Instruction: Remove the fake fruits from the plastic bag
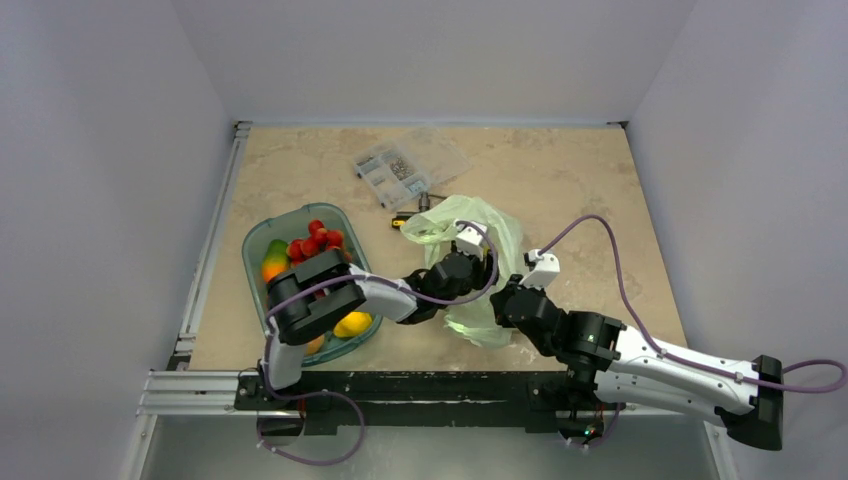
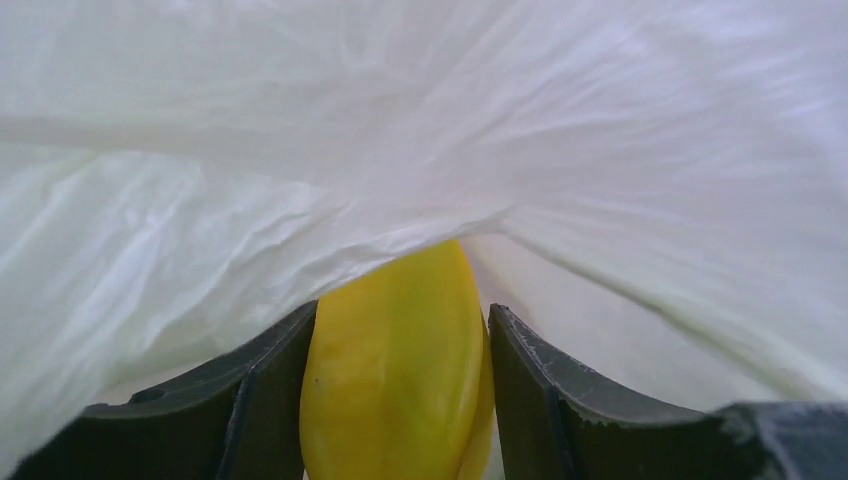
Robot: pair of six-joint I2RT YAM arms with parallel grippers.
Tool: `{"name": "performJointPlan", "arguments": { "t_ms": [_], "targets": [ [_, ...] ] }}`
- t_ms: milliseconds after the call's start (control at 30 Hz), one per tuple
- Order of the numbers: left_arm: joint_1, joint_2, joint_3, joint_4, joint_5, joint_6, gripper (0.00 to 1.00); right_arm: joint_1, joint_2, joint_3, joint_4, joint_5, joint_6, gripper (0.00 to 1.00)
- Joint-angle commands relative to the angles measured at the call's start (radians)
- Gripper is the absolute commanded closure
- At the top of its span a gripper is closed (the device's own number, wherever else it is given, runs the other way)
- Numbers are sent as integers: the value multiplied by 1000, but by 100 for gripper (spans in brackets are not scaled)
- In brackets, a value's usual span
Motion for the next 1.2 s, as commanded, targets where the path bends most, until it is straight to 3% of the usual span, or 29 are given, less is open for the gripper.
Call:
{"name": "performJointPlan", "arguments": {
  "t_ms": [0,133,267,500,633,767,833,967,1033,1167],
  "targets": [
    [4,-159,-41,-20,47,8,100,-1,3,20,5,36,25,100],
    [21,-277,-94,-102,127,-27,100,-1,23,23,-7,71,62,100],
    [56,-408,-118,-305,223,-70,100,-1,58,28,-3,93,86,100],
    [106,-607,-202,-390,346,-93,100,-3,142,50,-22,126,134,100],
    [134,-775,-201,-616,362,-46,100,-18,176,86,-96,171,188,100],
    [175,-984,-187,-872,435,34,100,-128,201,94,-105,150,151,100],
    [177,-1086,-161,-1030,344,67,100,-167,208,103,-98,145,116,100],
    [178,-1206,-100,-1435,-123,-5,100,-180,228,128,-98,161,95,100],
    [178,-1238,-111,-1543,-315,-86,100,-179,241,138,-97,165,87,100],
    [177,-1230,-154,-1661,-453,-255,100,-179,252,152,-89,153,63,97]
  ]
}}
